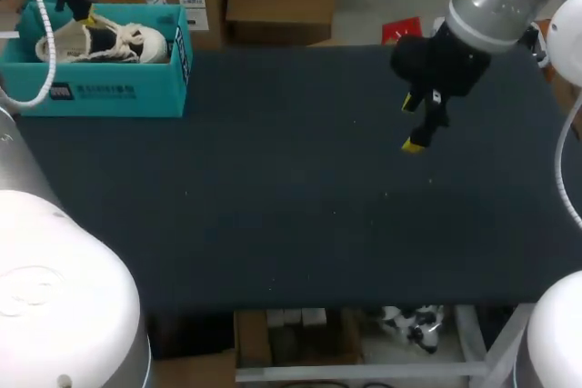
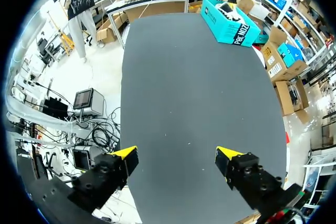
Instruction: Open the shoe tongue, take the insole out of the shoe, put the insole back into the shoe, and pack the shoe into the shoebox
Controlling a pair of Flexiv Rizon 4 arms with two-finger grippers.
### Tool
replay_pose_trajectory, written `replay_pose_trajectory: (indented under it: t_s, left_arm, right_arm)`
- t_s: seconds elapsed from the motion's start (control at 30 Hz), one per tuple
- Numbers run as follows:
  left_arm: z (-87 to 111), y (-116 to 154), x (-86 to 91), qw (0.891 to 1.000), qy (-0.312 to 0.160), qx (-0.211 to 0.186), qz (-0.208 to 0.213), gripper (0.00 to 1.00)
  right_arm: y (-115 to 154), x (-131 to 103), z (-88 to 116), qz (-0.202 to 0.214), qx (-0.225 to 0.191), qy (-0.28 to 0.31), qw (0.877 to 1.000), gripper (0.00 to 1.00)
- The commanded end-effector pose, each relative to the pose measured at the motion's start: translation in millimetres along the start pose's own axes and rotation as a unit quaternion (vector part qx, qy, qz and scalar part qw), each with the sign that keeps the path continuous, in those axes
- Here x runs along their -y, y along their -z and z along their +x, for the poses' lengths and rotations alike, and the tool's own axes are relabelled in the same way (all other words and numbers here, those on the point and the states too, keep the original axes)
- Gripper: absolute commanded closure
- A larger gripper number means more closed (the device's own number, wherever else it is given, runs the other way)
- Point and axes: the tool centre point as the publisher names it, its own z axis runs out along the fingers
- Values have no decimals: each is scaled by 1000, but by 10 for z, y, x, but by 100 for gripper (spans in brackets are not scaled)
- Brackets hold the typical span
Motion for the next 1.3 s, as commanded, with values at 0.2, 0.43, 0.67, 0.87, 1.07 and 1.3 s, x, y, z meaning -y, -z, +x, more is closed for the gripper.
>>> replay_pose_trajectory:
  t_s: [0.2,0.43,0.67,0.87,1.07,1.3]
  left_arm:
    - [-134,-291,-113,987,-28,-160,14,100]
    - [-168,-484,-166,982,-17,-189,6,100]
    - [-158,-397,-166,983,9,-183,14,0]
    - [-18,22,-91,989,9,-145,21,0]
    - [226,480,165,992,-3,-127,23,0]
    - [663,715,487,994,-2,-110,-5,0]
  right_arm:
    - [2,8,4,-1,0,0,1000,0]
    - [2,8,4,-1,0,0,1000,0]
    - [2,8,4,-1,0,0,1000,0]
    - [2,8,4,-1,0,0,1000,0]
    - [2,8,4,-1,0,0,1000,0]
    - [2,8,4,-1,0,0,1000,0]
